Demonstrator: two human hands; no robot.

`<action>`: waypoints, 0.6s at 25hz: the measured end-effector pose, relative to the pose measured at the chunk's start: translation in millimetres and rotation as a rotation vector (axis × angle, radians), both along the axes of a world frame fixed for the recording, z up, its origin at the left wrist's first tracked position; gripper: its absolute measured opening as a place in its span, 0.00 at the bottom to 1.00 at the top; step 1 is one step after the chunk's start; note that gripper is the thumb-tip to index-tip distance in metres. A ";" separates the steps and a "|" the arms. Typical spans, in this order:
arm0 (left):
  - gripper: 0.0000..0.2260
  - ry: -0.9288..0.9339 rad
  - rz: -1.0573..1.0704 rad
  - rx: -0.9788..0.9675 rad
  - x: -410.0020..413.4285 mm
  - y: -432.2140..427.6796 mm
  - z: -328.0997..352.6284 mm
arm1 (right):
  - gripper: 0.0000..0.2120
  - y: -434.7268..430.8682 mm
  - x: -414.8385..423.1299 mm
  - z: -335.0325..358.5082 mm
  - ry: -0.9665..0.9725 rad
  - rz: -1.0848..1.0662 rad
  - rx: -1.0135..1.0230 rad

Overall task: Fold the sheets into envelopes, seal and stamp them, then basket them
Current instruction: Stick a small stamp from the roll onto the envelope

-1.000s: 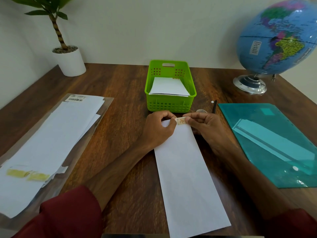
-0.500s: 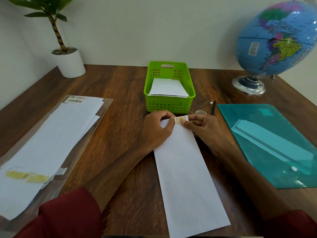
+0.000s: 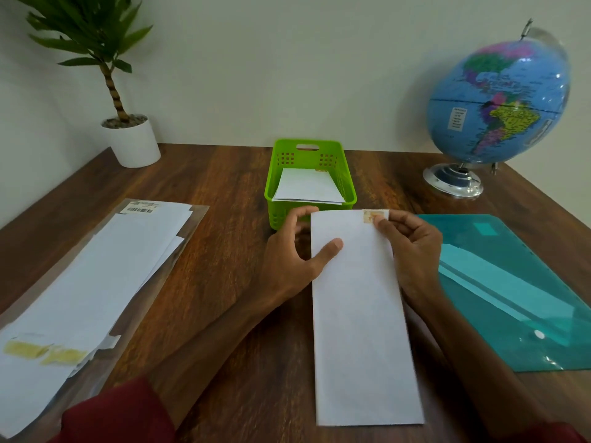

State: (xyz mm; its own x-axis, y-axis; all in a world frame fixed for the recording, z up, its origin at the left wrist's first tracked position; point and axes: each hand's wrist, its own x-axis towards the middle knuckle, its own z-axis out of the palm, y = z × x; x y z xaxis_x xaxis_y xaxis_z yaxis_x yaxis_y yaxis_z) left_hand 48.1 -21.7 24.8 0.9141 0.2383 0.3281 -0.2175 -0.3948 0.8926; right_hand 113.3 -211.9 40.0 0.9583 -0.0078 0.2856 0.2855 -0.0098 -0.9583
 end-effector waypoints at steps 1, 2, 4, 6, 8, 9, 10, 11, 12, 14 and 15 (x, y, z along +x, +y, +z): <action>0.31 0.055 -0.029 -0.069 -2.0 -4.2 1.5 | 0.08 -1.1 -0.6 1.7 -0.041 -0.033 0.013; 0.34 0.094 -0.044 -0.127 -2.9 -8.1 2.2 | 0.08 -1.4 -1.6 3.2 -0.070 -0.050 0.024; 0.36 0.129 -0.071 -0.246 -4.7 -11.9 3.5 | 0.06 -0.5 -3.8 4.9 -0.096 -0.051 0.056; 0.32 0.143 -0.118 -0.335 -5.0 -11.6 4.9 | 0.05 0.0 -5.3 7.3 -0.109 -0.043 0.077; 0.19 0.170 -0.191 -0.345 -5.7 -10.4 7.6 | 0.06 -0.1 -6.2 8.7 -0.110 -0.029 0.094; 0.13 0.178 -0.231 -0.326 -7.2 -10.5 9.7 | 0.06 -0.3 -6.9 9.4 -0.108 -0.018 0.099; 0.10 0.176 -0.257 -0.298 -8.3 -10.4 10.8 | 0.06 -0.5 -7.7 10.1 -0.104 -0.006 0.100; 0.10 0.165 -0.274 -0.283 -10.1 -11.0 12.8 | 0.07 -0.3 -8.9 10.7 -0.094 0.009 0.103; 0.10 0.148 -0.273 -0.283 -10.5 -10.9 15.1 | 0.07 -0.2 -9.8 10.7 -0.074 0.021 0.109; 0.09 0.102 -0.248 -0.311 -10.2 -7.9 19.4 | 0.09 1.1 -13.5 11.8 -0.025 0.050 0.128; 0.08 0.079 -0.224 -0.329 -9.9 -5.2 22.5 | 0.11 1.5 -15.7 13.0 -0.025 0.071 0.112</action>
